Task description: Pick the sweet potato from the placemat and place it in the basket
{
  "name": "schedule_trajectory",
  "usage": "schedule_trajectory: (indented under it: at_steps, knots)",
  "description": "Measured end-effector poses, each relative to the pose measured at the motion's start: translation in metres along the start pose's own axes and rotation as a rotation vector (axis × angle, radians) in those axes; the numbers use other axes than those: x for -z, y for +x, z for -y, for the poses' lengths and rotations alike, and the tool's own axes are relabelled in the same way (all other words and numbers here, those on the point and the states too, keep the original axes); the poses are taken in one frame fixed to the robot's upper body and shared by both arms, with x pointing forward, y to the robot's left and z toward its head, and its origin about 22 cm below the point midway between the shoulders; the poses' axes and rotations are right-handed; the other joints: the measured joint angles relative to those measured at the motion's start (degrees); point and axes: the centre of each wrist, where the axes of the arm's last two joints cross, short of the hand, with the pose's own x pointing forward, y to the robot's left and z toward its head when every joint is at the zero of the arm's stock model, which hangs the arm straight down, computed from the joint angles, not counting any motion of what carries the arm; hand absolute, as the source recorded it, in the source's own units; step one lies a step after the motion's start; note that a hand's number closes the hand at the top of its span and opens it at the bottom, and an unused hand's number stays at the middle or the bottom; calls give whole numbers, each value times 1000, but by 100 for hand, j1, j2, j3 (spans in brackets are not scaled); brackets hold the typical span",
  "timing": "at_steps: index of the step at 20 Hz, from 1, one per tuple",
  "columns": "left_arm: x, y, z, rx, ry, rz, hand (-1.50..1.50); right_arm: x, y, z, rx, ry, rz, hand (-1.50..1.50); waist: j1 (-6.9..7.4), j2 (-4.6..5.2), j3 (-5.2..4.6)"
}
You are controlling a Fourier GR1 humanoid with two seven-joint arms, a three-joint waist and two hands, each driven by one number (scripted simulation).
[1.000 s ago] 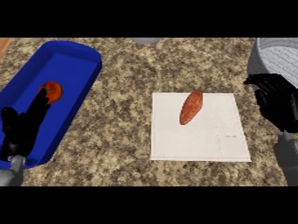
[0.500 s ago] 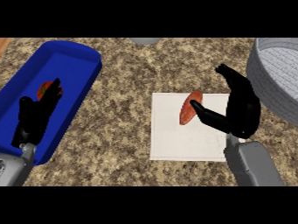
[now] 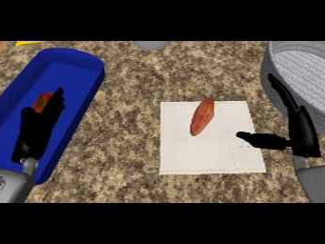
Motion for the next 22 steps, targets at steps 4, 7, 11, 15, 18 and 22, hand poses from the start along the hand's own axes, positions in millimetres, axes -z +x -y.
schedule_trajectory:
  at_steps: [4,7,11,15,18,22]
  knots:
    - [1,-1,-2,-2,8,-5,0,-3,18,22,-89,240,-91,-150,-8,-7,6]
    - [2,0,0,-4,0,-2,0,1,49,35,-111,360,-127,-150,24,5,18]
    - [1,-3,10,-5,-20,6,0,-3,84,55,-107,436,-175,-150,101,37,35]
    - [3,4,17,-8,-28,18,0,-10,107,67,-107,435,-213,-150,164,58,46]
    - [10,7,10,-4,-32,20,0,-12,109,68,-104,409,-229,-150,194,70,50]
    - [10,8,13,-8,-33,22,0,-9,107,56,-117,345,-243,-150,229,77,52]
